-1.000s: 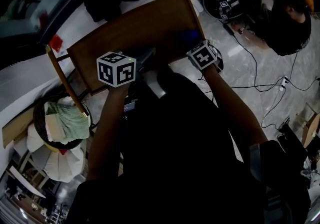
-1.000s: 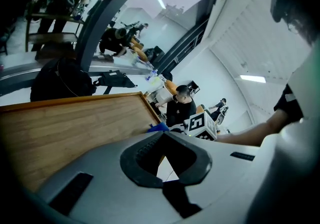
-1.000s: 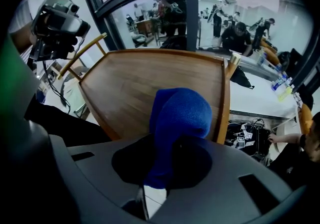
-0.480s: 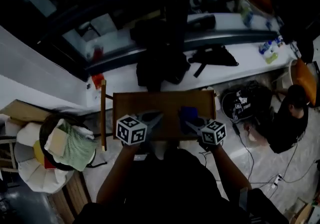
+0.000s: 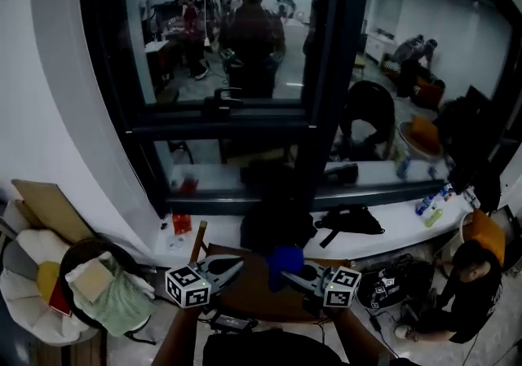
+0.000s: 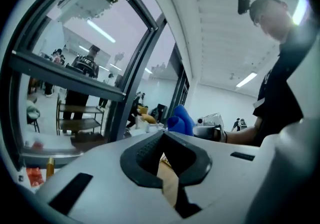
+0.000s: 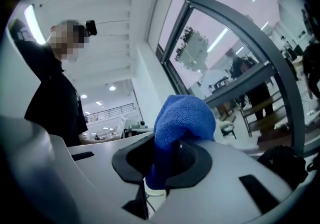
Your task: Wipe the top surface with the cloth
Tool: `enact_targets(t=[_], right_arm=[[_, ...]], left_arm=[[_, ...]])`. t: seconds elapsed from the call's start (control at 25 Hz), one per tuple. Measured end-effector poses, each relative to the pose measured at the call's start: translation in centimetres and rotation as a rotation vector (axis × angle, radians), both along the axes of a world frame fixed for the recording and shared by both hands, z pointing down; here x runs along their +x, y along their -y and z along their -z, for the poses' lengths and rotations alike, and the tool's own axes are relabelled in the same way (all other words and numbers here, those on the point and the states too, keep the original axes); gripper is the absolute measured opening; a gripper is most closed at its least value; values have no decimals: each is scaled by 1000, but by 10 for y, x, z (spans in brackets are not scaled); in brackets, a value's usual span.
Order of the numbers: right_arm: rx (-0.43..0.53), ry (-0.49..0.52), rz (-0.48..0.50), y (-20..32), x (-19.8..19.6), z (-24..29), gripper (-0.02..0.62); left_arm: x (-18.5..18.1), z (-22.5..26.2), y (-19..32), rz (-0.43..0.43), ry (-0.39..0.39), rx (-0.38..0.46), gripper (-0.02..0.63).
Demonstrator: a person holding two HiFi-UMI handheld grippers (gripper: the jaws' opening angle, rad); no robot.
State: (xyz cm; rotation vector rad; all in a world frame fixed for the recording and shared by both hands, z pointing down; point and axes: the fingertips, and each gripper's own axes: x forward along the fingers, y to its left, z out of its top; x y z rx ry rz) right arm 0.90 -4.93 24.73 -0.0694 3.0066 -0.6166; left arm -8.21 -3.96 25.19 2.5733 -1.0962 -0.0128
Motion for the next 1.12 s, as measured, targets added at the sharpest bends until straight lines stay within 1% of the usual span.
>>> enact_targets(t=[0.12,0.32,0.4,0.48,0.56,0.64,0.72,0.84,0.96,1.04,1.12], right_arm=[[56,71,-26,-18,-8,38,61],[129,159,-48,-71,-13,79,61],[146,147,-58,-93,-18,81,61],[135,118,-55,-116,-21,73,61],[87,112,-38,-140,-21,63,61],[25,129,-22,-166,-19,54,61],[0,128,-17,-192,-18,46,63],[20,102,20,-225,-15,41,62],[40,121,65,-249,-5,45,61],[89,89,100,-260,3,46,61],[153,27,151,-274,11,46,61]], left_arm=[[-14,28,-30,-21,9,57,8],[-20,58,-95,-75,46,124,8],[-20,62,-120,-92,57,134,8],[-16,61,-143,-113,57,137,8],[-7,56,-163,-142,48,133,8],[3,47,-182,-175,33,119,9],[13,40,-203,-199,11,104,8],[23,39,-232,-201,-17,92,8],[35,39,-257,-198,4,95,8],[44,46,-266,-188,15,117,8],[54,55,-273,-166,10,141,8]])
